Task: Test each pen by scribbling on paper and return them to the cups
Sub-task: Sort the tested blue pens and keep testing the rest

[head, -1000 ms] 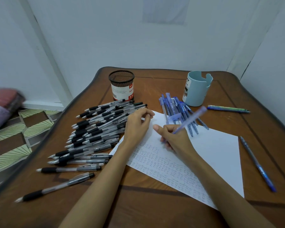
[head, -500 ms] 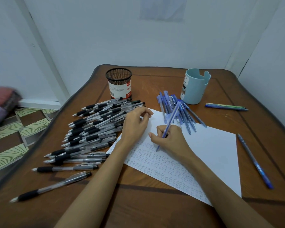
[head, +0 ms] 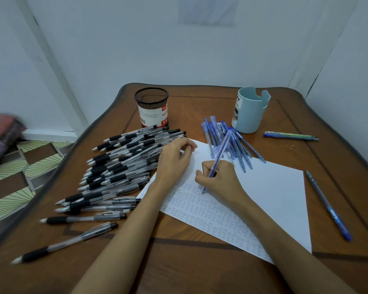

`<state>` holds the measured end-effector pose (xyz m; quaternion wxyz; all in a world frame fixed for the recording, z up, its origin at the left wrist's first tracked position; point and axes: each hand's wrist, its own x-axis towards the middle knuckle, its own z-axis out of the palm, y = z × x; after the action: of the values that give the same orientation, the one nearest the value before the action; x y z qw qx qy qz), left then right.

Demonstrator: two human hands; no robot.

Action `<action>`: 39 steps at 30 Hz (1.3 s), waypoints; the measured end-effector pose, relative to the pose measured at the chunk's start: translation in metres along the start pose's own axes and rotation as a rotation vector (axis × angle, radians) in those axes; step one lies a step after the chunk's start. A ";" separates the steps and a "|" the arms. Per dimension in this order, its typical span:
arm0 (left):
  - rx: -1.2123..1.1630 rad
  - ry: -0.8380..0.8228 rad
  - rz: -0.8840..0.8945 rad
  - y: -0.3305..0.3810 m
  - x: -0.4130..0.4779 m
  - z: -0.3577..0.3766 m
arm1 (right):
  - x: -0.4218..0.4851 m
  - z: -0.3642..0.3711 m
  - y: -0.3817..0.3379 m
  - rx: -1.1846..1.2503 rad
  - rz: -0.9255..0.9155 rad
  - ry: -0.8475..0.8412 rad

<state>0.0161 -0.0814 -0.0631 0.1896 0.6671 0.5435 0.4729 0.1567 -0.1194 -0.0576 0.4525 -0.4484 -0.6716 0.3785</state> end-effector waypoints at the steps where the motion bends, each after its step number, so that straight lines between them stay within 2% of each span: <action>1: -0.003 -0.002 -0.005 0.000 0.000 0.000 | 0.000 0.000 0.000 -0.005 0.003 -0.008; 24: 0.029 -0.006 0.006 0.001 0.000 0.000 | -0.001 0.000 -0.001 -0.049 0.000 0.020; 27: 0.033 -0.006 0.007 0.003 -0.001 0.000 | 0.000 0.001 -0.001 -0.111 -0.030 0.043; 30: 0.051 -0.012 0.013 0.001 0.000 0.000 | 0.002 -0.005 -0.002 -0.018 -0.030 0.138; 35: 0.108 -0.033 0.040 0.000 0.000 0.002 | 0.014 -0.029 0.003 0.184 0.118 0.444; 39: 0.168 -0.066 0.107 0.008 -0.005 0.003 | 0.019 -0.049 0.009 0.169 0.109 0.568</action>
<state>0.0233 -0.0875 -0.0608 0.1252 0.7241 0.5383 0.4126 0.2016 -0.0939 -0.0459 0.6371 -0.5324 -0.4590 0.3162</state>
